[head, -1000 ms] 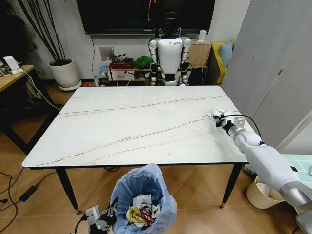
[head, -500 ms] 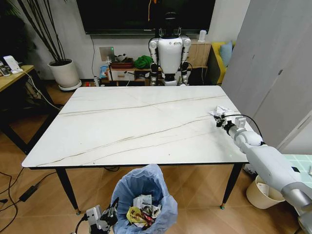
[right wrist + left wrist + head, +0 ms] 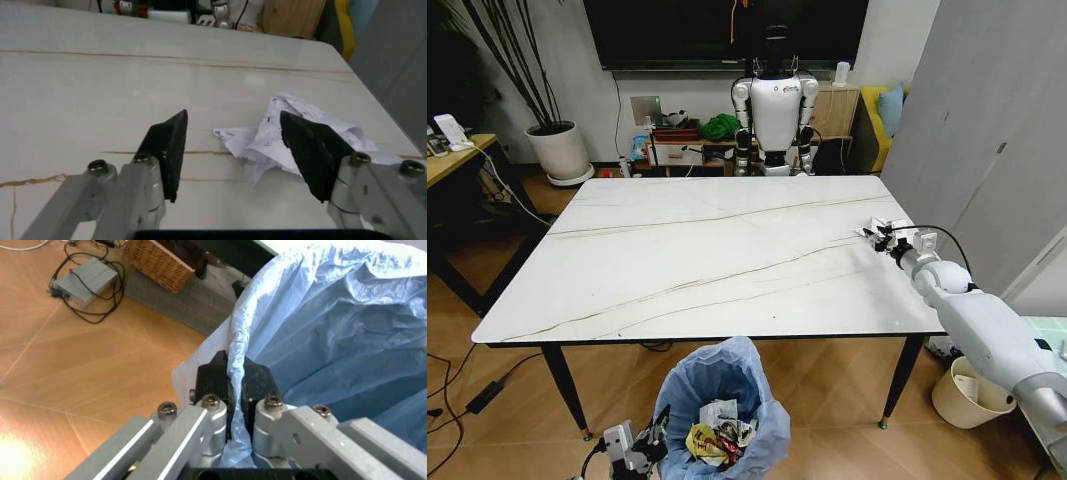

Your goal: Pick up the trash bin and place the trash from the table into it.

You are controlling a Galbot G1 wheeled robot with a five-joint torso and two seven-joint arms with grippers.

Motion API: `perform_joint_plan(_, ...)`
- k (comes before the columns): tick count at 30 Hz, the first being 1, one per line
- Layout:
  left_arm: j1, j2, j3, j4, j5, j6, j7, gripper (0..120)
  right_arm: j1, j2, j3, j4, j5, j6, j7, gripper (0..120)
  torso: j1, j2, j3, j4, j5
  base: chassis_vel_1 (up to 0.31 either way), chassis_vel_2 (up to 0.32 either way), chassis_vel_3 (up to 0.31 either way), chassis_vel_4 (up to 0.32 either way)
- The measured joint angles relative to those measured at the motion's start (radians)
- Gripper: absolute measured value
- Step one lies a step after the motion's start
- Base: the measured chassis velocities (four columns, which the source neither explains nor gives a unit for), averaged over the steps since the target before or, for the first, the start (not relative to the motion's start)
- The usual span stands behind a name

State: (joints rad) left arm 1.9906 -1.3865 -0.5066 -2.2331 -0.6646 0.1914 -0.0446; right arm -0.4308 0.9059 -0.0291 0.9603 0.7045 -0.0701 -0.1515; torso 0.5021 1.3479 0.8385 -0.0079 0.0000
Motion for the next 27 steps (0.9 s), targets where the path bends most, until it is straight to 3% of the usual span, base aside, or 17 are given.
perform_joint_plan(6,0.001,0.001,-0.004,-0.002,-0.001,0.0,0.0,0,0.026,0.015,-0.006,-0.046,-0.015,0.007,-0.001,68,0.0,0.0,0.0,-0.0001,-0.0001,0.0,0.0,0.0,0.0)
perform_joint_plan(8,0.001,0.001,-0.005,-0.002,-0.002,0.0,0.0,0,0.065,0.041,-0.004,-0.107,-0.025,0.008,-0.001,88,0.0,0.0,0.0,0.0,0.0,0.0,0.0,0.0,0.0)
perform_joint_plan(10,0.001,-0.001,-0.005,0.001,-0.002,0.0,0.0,0,0.083,0.05,-0.004,-0.13,-0.025,0.008,-0.001,96,0.0,0.0,0.0,0.0,0.0,0.0,0.0,0.0,0.0)
perform_joint_plan(27,0.001,-0.002,-0.011,0.006,-0.007,-0.002,0.002,0,0.136,0.096,-0.016,-0.242,-0.055,-0.007,-0.008,100,0.0,0.0,0.0,-0.0001,0.0,0.0,0.0,0.0,0.0)
